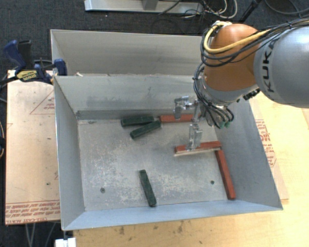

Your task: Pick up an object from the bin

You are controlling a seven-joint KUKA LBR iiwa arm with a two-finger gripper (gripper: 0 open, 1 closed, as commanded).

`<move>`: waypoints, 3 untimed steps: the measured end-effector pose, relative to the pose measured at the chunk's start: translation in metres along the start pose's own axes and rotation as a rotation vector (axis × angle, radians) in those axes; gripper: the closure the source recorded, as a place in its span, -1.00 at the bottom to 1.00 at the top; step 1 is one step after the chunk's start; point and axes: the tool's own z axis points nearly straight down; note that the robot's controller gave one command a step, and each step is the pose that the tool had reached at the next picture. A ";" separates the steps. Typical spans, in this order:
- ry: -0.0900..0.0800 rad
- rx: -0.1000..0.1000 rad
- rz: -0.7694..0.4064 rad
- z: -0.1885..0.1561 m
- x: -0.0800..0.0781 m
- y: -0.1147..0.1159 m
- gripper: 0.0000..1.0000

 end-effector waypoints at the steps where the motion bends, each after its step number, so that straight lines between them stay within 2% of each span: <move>1: 0.004 -0.004 -0.009 0.022 -0.033 -0.036 1.00; 2: 0.004 -0.005 -0.009 0.022 -0.033 -0.035 -1.00; 3: 0.004 -0.005 -0.009 0.022 -0.033 -0.035 -1.00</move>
Offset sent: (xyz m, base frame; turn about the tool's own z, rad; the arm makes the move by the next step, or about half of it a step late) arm 0.0000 0.0000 0.0000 0.0000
